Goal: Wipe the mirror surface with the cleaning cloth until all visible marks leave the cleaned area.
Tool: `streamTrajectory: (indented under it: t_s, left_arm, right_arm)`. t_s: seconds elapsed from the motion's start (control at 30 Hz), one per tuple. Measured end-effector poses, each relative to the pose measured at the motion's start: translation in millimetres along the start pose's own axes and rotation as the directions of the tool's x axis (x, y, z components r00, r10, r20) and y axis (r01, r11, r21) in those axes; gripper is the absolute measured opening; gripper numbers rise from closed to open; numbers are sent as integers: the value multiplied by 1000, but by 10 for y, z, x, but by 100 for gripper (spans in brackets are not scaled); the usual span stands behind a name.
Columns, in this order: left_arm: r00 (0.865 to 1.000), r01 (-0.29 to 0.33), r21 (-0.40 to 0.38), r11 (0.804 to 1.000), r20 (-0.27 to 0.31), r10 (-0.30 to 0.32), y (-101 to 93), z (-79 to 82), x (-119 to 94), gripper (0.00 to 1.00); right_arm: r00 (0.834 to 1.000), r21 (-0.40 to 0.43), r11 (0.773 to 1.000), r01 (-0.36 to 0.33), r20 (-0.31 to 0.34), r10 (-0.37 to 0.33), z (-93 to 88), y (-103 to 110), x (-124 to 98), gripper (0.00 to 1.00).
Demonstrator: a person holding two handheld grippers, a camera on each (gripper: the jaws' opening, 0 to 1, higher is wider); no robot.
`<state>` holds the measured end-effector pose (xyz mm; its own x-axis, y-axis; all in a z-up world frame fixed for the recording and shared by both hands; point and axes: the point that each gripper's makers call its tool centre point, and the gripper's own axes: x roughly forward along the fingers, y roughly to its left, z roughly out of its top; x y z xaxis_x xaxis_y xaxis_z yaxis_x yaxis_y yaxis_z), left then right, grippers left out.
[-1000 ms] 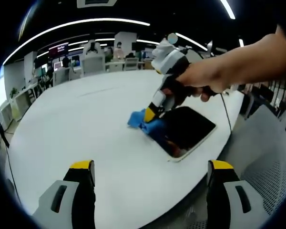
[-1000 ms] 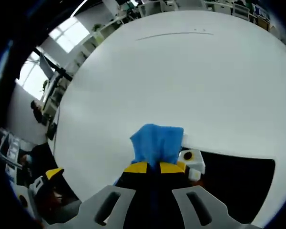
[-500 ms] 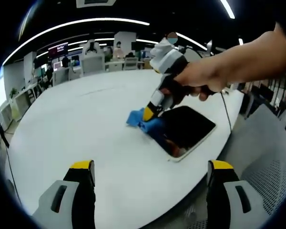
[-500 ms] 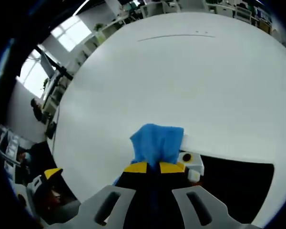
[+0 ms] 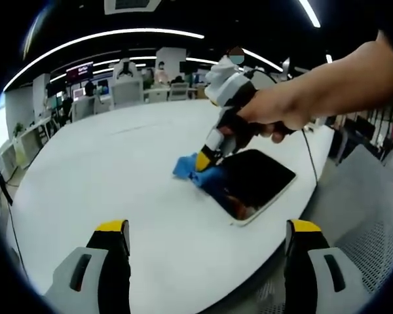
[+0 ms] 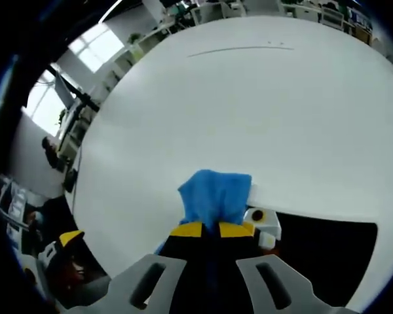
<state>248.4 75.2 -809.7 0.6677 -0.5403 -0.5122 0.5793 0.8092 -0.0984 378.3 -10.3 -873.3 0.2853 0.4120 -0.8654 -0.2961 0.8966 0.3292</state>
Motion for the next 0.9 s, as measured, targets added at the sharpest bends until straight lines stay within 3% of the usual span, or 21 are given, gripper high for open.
streamTrajectory:
  t_s: [0.57, 0.83, 0.9]
  left_arm:
    - [1000, 8, 10, 1000, 5, -8, -4, 5, 2, 99]
    - [999, 9, 1, 1000, 40, -9, 1, 56, -9, 99]
    - [1000, -18, -7, 1000, 1, 18, 45, -3, -4, 99]
  right_arm:
    - [1000, 25, 1000, 1, 9, -2, -7, 25, -17, 1]
    - [1000, 0, 1000, -7, 14, 7, -23, 43, -42, 1]
    - [1000, -13, 1000, -5, 22, 5, -27, 38, -41, 1]
